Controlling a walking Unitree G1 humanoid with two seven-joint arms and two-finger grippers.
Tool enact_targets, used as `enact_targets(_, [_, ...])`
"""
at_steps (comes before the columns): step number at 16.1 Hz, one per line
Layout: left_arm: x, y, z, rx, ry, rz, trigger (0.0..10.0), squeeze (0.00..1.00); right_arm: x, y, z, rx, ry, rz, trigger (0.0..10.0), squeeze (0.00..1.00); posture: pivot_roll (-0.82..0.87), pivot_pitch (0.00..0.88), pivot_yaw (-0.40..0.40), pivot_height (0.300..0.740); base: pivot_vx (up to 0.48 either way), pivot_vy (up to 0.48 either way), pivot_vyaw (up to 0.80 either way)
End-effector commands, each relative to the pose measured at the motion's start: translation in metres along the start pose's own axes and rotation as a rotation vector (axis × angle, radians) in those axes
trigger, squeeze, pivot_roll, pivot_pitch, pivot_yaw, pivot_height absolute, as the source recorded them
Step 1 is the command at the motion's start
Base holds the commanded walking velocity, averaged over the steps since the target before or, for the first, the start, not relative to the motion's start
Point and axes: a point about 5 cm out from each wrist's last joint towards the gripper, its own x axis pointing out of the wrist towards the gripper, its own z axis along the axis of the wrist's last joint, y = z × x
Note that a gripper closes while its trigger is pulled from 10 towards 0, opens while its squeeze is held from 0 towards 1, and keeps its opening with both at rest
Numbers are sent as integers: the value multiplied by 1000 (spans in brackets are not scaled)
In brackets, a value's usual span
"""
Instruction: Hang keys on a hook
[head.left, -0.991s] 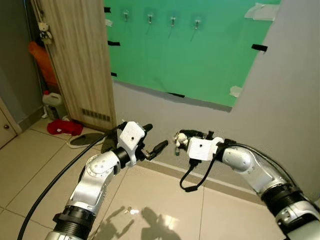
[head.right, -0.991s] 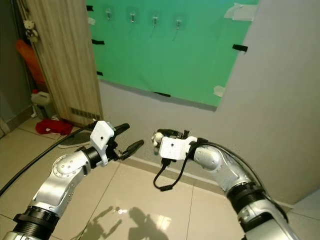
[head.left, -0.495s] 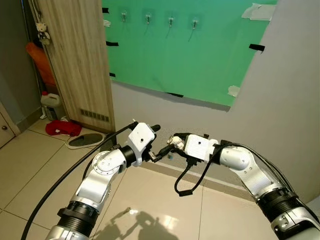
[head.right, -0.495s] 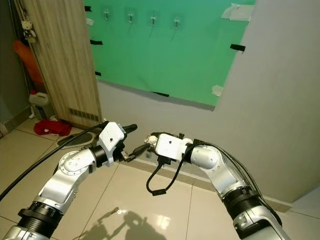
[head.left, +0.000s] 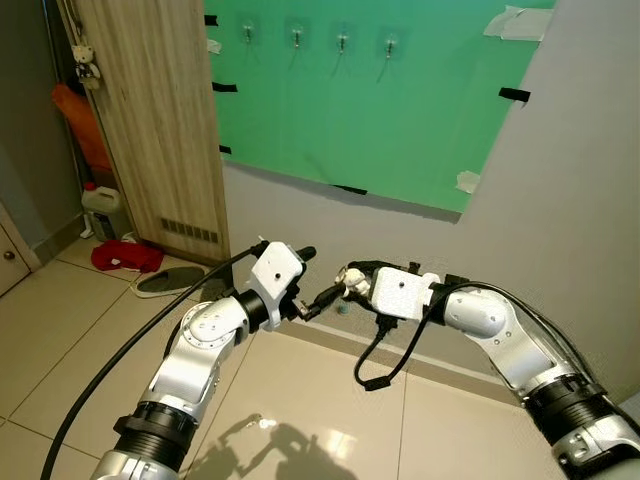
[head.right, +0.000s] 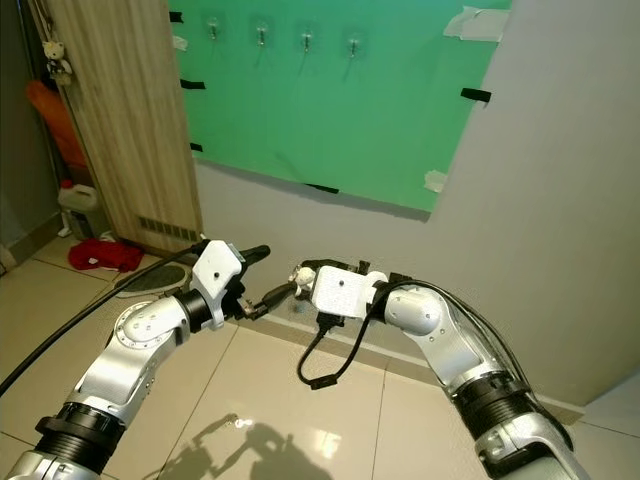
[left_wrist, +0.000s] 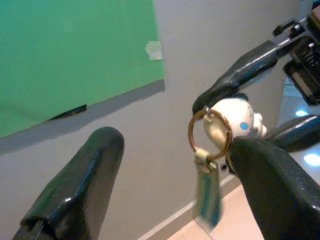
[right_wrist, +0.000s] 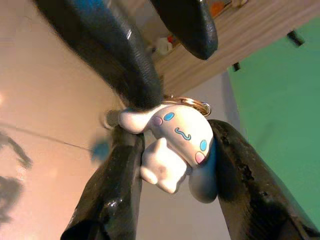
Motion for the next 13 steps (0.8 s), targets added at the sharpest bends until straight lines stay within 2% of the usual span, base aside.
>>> enact_targets(1, [2, 4, 5, 4, -17, -2, 10000, 0, -3, -8, 1, -105, 12, -16, 10000, 0, -85, 0, -43, 740, 0, 0, 0])
enact_targets(2, [2, 4, 5, 5, -13, -3, 10000, 0, -4, -10, 0, -230, 47, -15, 10000, 0, -85, 0, -41, 740, 0, 0, 0])
enact_targets(3, [1, 4, 4, 7, -9, -5, 10000, 0, -6, -15, -2, -471, 89, -10, 10000, 0, -89, 0, -34, 740, 0, 0, 0])
enact_targets(4, [2, 4, 4, 7, -9, -7, 10000, 0, -8, -20, -2, -604, 93, -19, 10000, 0, -89, 0, -34, 740, 0, 0, 0])
enact_targets(5, [2, 4, 4, 7, -8, -10, 10000, 0, -10, -24, -1, -682, 87, -27, 10000, 0, -87, 0, -36, 740, 0, 0, 0])
enact_targets(6, [2, 3, 4, 9, -7, -11, 10000, 0, -14, -37, 0, -703, 86, -97, 10000, 0, -86, 0, -40, 740, 0, 0, 0])
enact_targets(7, [2, 4, 4, 8, -6, -6, 10000, 0, -20, -55, -8, -474, 147, -221, 10000, 0, -86, 0, -40, 740, 0, 0, 0])
enact_targets(8, [2, 3, 3, 6, -5, -3, 10000, 0, -22, -59, -21, -233, 201, -272, 10000, 0, -82, 0, -45, 740, 0, 0, 0])
enact_targets(9, [2, 2, 2, 3, -3, -2, 10000, 0, -20, -51, -42, 259, 235, -373, 10000, 0, -81, 0, -50, 740, 0, 0, 0])
enact_targets(10, [1, 1, 1, 2, -2, -2, 10000, 0, -18, -45, -48, 402, 235, -396, 10000, 0, -81, 0, -50, 740, 0, 0, 0])
enact_targets(11, [1, 1, 0, -2, 2, 1, 10000, 0, -16, -18, -71, 716, 326, -415, 10000, 0, -79, 0, -59, 740, 0, 0, 0])
enact_targets(12, [1, 0, -1, -5, 5, 3, 10000, 0, -15, 4, -83, 897, 391, -406, 10000, 0, -77, 0, -63, 740, 0, 0, 0])
enact_targets(13, [0, 0, -2, -11, 11, 10, 10000, 0, -9, 56, -94, 1398, 442, -390, 10000, 0, -74, 0, -65, 740, 0, 0, 0])
